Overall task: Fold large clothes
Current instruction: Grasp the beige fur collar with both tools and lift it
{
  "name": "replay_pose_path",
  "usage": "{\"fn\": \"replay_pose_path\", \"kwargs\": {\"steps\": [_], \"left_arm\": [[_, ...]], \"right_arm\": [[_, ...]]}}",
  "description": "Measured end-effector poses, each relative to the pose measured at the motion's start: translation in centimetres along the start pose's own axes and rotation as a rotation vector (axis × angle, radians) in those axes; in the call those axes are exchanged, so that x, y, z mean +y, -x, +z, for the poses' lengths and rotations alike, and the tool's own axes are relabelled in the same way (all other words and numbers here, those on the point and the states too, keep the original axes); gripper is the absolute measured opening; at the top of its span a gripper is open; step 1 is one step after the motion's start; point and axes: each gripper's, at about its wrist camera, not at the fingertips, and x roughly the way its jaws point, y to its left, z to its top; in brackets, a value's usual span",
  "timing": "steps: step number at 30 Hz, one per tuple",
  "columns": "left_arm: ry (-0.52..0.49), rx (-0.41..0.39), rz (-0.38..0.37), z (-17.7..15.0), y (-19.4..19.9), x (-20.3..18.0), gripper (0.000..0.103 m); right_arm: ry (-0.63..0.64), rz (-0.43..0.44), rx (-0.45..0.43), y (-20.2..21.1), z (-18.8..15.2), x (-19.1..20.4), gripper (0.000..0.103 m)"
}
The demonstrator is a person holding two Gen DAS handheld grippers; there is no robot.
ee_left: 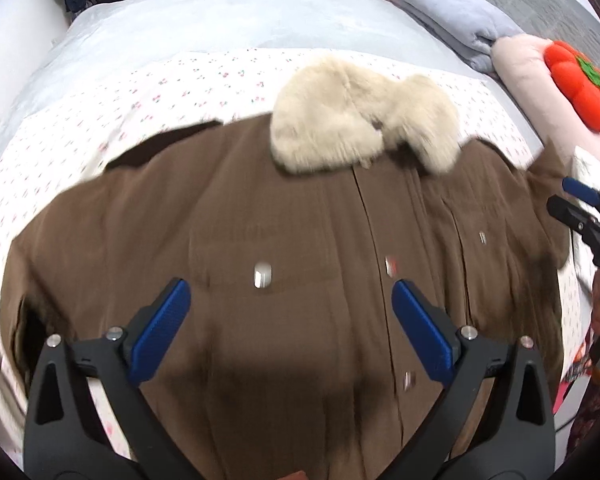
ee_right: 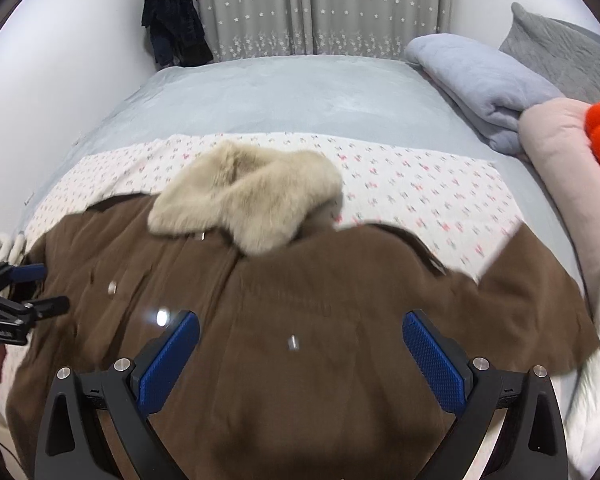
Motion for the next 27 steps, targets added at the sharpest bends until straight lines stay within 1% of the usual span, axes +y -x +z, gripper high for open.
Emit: {"fn": "replay_pose_path", "kwargs": {"steps": [2, 3, 6, 8, 10, 11, 12, 15, 17, 18, 19, 20, 22, 24, 25, 26, 27], "left_arm": [[0.018, -0.018, -0.016, 2.2, -1.2, 0.2, 0.101], [0.02, -0.041, -0.016, 3.4, -1.8, 0.1, 0.101], [0.02, -0.141, 0.015, 6.5, -2.8, 0.0, 0.101], [0.005, -0.196, 0.017, 8.1, -3.5, -0.2, 0.101], [-0.008, -0.223, 0.032, 9.8, -4.7, -0.5, 0.101], [-0.016, -0.222, 0.034, 10.6, -5.3, -0.7, 0.101], [-0.02, -0.215, 0.023, 11.5, -5.9, -0.8, 0.101], [-0.017, -0.197, -0.012, 14.2, -7.4, -1.4, 0.101], [-0.054, -0.188, -0.007, 15.8, -8.7, -2.5, 0.101], [-0.077, -0.16, 0.01, 16.4, -9.6, -3.1, 0.099], [-0.093, -0.123, 0.021, 17.1, -10.7, -3.6, 0.091], [-0.094, -0.068, 0.033, 17.8, -12.3, -3.9, 0.08], [-0.083, -0.002, 0.03, 18.4, -14.2, -3.9, 0.07], [-0.062, 0.044, 0.015, 18.7, -16.0, -3.7, 0.069], [-0.049, 0.066, -0.002, 18.8, -16.6, -3.7, 0.065], [-0.025, 0.094, -0.029, 18.7, -17.3, -3.5, 0.056], [0.012, 0.117, -0.051, 18.6, -17.7, -3.3, 0.054]], "right_arm": [[-0.012, 0.009, 0.015, -2.0, 2.0, -0.1, 0.103], [-0.021, 0.018, 0.026, -3.2, 3.1, -0.2, 0.103], [-0.049, 0.048, 0.06, -6.6, 6.1, -0.2, 0.101], [-0.077, 0.071, 0.067, -8.6, 7.8, -0.5, 0.1], [-0.095, 0.081, 0.068, -10.2, 9.0, -0.4, 0.1], [-0.1, 0.082, 0.07, -10.8, 9.4, -0.5, 0.099], [-0.108, 0.081, 0.073, -11.7, 9.9, -0.6, 0.096], [-0.133, 0.099, 0.088, -13.7, 10.8, -0.9, 0.091], [-0.146, 0.103, 0.099, -14.4, 11.1, -1.2, 0.089], [-0.152, 0.102, 0.104, -14.8, 11.2, -1.4, 0.088], [-0.155, 0.096, 0.11, -15.1, 11.2, -1.7, 0.087], [-0.156, 0.089, 0.117, -15.3, 11.2, -2.0, 0.086], [-0.167, 0.098, 0.128, -15.6, 11.2, -2.7, 0.085], [-0.177, 0.117, 0.144, -15.8, 11.1, -3.4, 0.085], [-0.181, 0.136, 0.15, -15.8, 11.1, -3.6, 0.085], [-0.185, 0.161, 0.158, -15.8, 11.2, -3.8, 0.085], [-0.19, 0.181, 0.165, -15.8, 11.2, -3.9, 0.085]]}}
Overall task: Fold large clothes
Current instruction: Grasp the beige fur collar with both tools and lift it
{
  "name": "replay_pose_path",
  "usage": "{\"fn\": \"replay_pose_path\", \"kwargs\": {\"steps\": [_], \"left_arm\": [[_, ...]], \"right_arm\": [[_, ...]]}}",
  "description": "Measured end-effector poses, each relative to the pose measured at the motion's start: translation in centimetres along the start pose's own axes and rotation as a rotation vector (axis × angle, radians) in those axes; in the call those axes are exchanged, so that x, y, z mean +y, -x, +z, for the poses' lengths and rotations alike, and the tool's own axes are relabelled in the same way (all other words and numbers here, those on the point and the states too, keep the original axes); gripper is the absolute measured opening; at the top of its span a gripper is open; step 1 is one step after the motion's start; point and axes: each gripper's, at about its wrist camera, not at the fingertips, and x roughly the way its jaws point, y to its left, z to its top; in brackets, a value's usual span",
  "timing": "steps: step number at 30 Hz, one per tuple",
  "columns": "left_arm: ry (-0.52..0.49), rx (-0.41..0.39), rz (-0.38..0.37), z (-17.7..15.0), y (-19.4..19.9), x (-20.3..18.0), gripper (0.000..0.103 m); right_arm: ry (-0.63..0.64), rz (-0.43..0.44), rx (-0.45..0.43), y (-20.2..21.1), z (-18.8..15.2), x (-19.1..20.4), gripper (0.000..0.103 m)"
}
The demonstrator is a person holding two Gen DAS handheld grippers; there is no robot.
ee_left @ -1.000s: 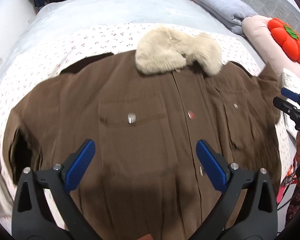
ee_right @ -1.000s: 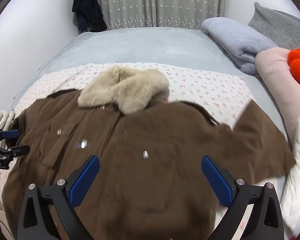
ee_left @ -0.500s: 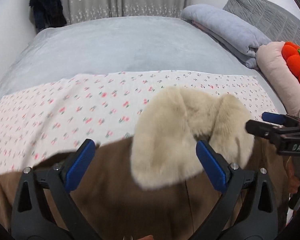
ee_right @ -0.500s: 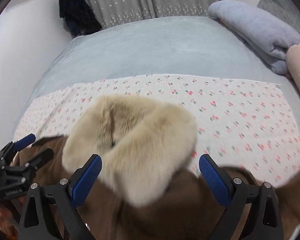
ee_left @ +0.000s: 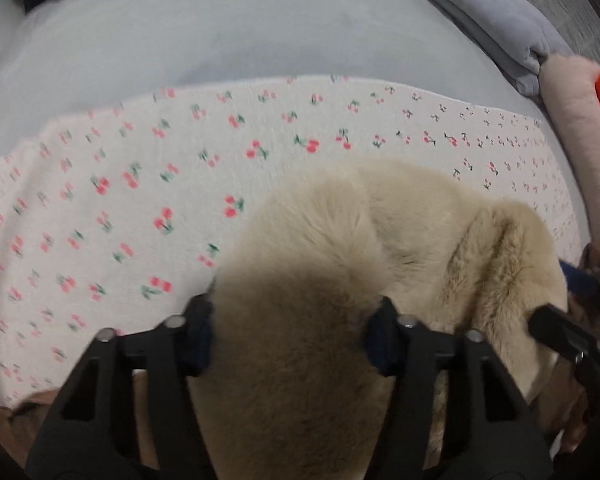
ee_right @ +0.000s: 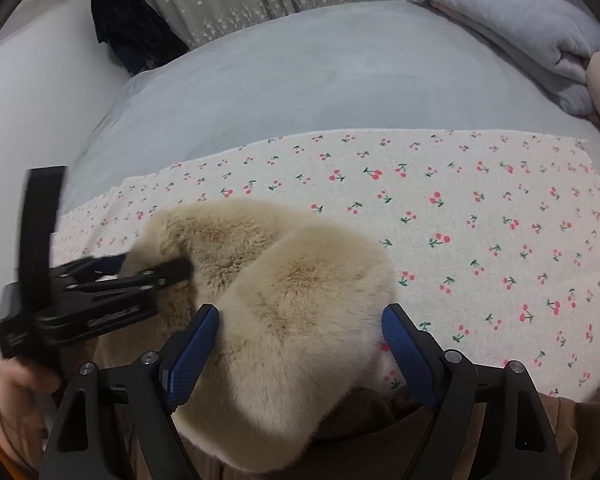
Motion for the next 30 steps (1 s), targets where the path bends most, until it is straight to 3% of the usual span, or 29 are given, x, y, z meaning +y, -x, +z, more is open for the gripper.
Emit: {"fn": "replay_pose_path", "kwargs": {"steps": [2, 5, 7, 8, 9, 12, 14, 17, 18, 20, 23, 25, 27, 30], "left_arm": [[0.034, -0.007, -0.014, -0.2, 0.1, 0.2, 0.036], [0.075, -0.108, -0.019, -0.7, 2.4, 0.3, 0.027], [0.113, -0.189, -0.027, -1.2, 4.4, 0.7, 0.025], [0.139, -0.237, -0.029, -1.6, 5.6, 1.2, 0.025], [0.16, -0.289, -0.027, -1.9, 6.7, 1.7, 0.024], [0.205, -0.439, 0.023, -3.0, 9.0, 2.8, 0.024], [0.235, -0.481, 0.041, -3.5, 8.8, 3.6, 0.024], [0.259, -0.406, 0.064, -2.9, 5.1, 4.4, 0.026], [0.26, -0.37, 0.085, -3.1, 3.5, 5.2, 0.028], [0.261, -0.36, 0.071, -3.3, 1.4, 5.5, 0.041], [0.267, -0.369, 0.042, -3.6, 1.5, 5.8, 0.056], [0.26, -0.362, 0.017, -3.9, 2.4, 5.8, 0.069], [0.219, -0.37, 0.012, -4.7, 3.8, 5.7, 0.077], [0.135, -0.415, 0.073, -6.5, 6.7, 4.9, 0.085]], "right_arm": [[-0.01, 0.035, 0.019, -0.4, 0.4, 0.2, 0.085], [-0.016, 0.003, 0.04, -1.3, 0.8, 0.7, 0.084], [-0.024, -0.024, 0.04, -1.6, 0.9, 0.8, 0.065], [-0.021, -0.047, 0.027, -1.6, 0.9, 1.0, 0.036], [-0.013, -0.05, 0.008, -1.5, 1.0, 1.2, 0.017], [0.081, -0.098, -0.098, -1.2, 1.6, 3.4, 0.011], [0.14, -0.14, -0.164, -1.8, 2.2, 5.3, 0.01], [0.181, -0.225, -0.196, -4.3, 3.3, 6.4, 0.006], [0.197, -0.29, -0.202, -5.4, 3.4, 6.3, 0.001], [0.197, -0.304, -0.155, -7.6, 3.3, 5.4, 0.002], [0.16, -0.192, -0.187, -6.8, 2.7, 3.6, 0.003], [0.158, -0.157, -0.18, -5.1, 2.5, 2.4, 0.014], [0.183, -0.197, -0.202, -2.4, 1.9, 1.2, 0.047], [0.236, -0.301, -0.256, 2.0, 0.2, -0.7, 0.075]]}}
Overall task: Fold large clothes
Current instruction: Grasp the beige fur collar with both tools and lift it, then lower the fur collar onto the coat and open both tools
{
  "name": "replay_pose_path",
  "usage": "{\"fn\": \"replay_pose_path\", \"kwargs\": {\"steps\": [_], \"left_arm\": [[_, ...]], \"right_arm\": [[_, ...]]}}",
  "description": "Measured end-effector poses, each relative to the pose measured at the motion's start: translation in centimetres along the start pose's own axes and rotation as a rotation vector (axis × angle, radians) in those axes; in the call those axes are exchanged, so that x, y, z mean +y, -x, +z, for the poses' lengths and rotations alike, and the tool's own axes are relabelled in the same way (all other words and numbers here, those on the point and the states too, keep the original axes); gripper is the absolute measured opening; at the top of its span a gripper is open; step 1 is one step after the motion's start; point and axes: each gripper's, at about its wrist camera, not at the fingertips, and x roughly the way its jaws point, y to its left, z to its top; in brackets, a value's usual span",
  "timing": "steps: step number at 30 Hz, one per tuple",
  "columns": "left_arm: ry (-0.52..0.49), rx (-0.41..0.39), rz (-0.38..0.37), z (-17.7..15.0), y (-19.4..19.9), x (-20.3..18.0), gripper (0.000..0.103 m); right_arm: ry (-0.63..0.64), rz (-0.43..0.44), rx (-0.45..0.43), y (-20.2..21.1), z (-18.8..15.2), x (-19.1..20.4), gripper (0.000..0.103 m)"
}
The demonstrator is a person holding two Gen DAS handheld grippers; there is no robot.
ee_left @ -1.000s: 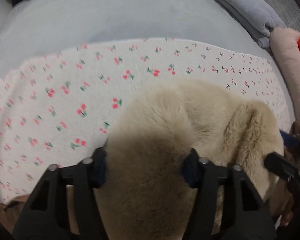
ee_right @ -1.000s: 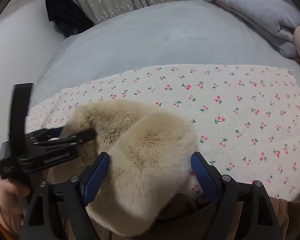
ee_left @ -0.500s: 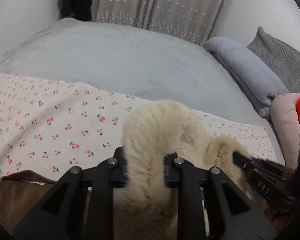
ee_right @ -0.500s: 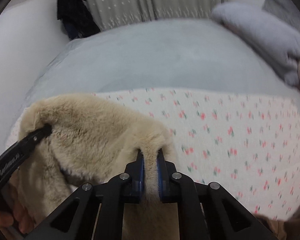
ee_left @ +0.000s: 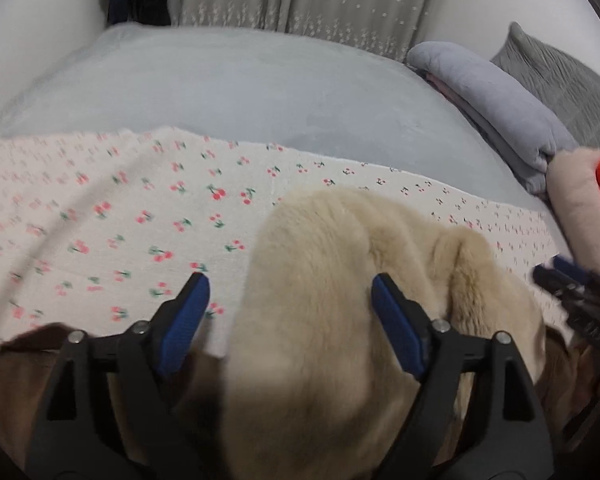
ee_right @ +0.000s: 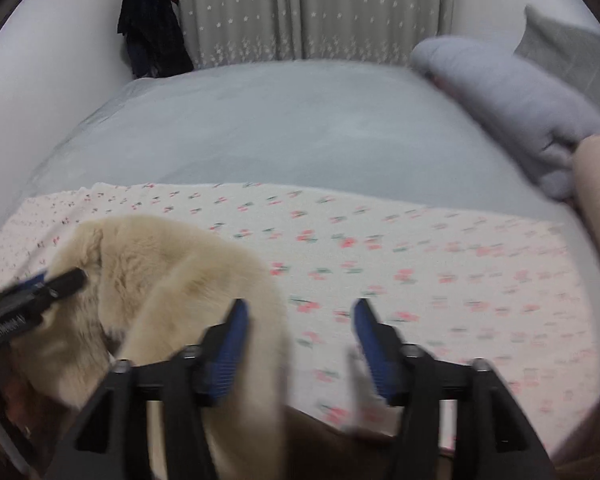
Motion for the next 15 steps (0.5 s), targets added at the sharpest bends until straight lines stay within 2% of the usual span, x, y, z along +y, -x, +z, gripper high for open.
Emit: {"fn": "replay_pose_path", "kwargs": {"steps": [4, 7, 9, 11, 15], "left_arm": [[-0.123, -0.011, 0.022, -1.2, 2.7, -1.5, 0.086], [-0.218, -0.006, -0.028, -2.2, 3.9, -4.6, 0.086], [-0.281, 0.011, -0.067, -2.8, 4.0, -7.0, 0.086], [-0.332, 0.035, -0.113, -3.2, 3.6, -9.8, 0.086], [-0.342, 0.072, -0.151, -3.8, 3.4, -13.7, 0.086]], "right_arm": [[0.092, -0.155, 0.04, 3.7, -2.2, -3.8, 0.078], [0.12, -0.24, 0.071, 6.0, -3.9, -7.2, 0.079], [0.106, -0.26, 0.077, 7.1, -4.8, -9.5, 0.084], [0.075, -0.283, 0.11, 7.6, -6.1, -12.1, 0.085], [0.057, -0.39, 0.167, 8.5, -8.7, -16.2, 0.084]]}}
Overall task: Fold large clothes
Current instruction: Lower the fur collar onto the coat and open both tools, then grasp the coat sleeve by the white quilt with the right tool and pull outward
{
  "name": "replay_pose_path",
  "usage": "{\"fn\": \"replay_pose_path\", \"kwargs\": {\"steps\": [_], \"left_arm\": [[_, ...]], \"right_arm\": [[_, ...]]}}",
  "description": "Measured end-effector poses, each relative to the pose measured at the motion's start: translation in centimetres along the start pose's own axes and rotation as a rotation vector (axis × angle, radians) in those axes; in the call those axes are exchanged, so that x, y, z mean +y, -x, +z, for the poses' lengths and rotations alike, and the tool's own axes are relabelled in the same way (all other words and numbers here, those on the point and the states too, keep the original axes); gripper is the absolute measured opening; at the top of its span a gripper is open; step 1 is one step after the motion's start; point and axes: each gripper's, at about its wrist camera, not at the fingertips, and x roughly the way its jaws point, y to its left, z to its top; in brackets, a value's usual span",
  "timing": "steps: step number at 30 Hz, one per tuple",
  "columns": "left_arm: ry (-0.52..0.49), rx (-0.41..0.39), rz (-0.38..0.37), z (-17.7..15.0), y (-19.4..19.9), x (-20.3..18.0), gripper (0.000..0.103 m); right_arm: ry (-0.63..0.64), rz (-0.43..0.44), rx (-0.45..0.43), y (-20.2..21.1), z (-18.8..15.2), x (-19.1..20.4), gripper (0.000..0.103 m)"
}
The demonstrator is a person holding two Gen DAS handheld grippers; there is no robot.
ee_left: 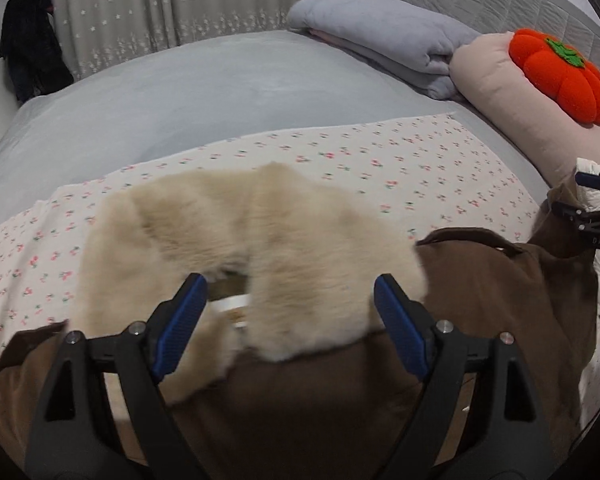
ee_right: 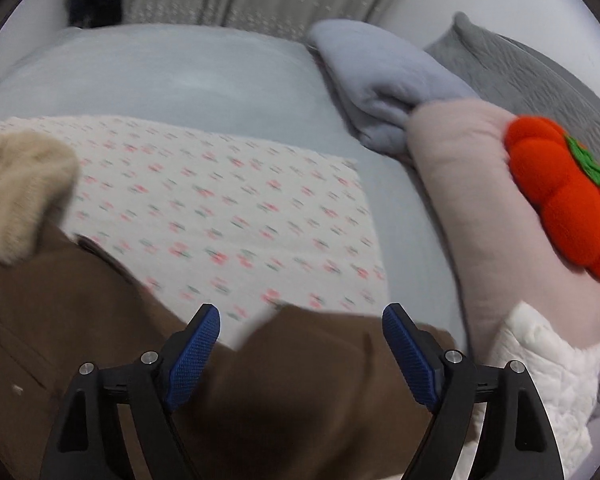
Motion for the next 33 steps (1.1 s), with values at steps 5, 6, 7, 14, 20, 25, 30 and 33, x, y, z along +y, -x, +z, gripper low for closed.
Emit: {"fn": "replay_pose_path", "kwargs": {"steps": [5, 6, 7, 14, 20, 25, 30, 33], "left_arm": [[-0.028, 0.004, -0.072, -0.3, 0.2, -3.7, 0.086], [-0.041, 0.012, -0.069, -0.5, 0.3, -4.5, 0.086], [-0.051, 0.02, -0.065, -0.8, 0.4, -5.1, 0.086], [-0.097, 0.012, -0.159, -2.4, 2.9, -10.1, 0.086], [-0.109, -0.001, -0.197, -3.9, 3.6, -13.5, 0.086], [-0.09, 0.031, -0.187, -4.9, 3.0, -13.8, 0.086], [-0.088, 0.018, -0.1, -4.9, 2.7, -12.0, 0.086], [-0.085, -0.001, -0.034, -4.7, 2.4, -10.6, 0.083]], "right_arm": [[-0.074, 0.095, 0.016, 1.0, -3.7, -5.1, 0.084], [-0.096, 0.128, 0.008, 1.5, -4.2, -5.9, 0.084], [-0.13, 0.174, 0.003, 1.9, -4.9, -7.3, 0.084], [-0.311, 0.298, -0.016, 2.8, -8.6, -14.4, 0.087], [-0.506, 0.316, 0.12, 0.1, -13.5, -17.2, 0.087], [-0.626, 0.336, 0.182, -3.3, -15.8, -15.5, 0.087], [-0.631, 0.142, 0.123, -6.1, -14.6, -13.3, 0.07], [-0.586, 0.057, 0.033, -6.7, -13.2, -12.7, 0.007]]}}
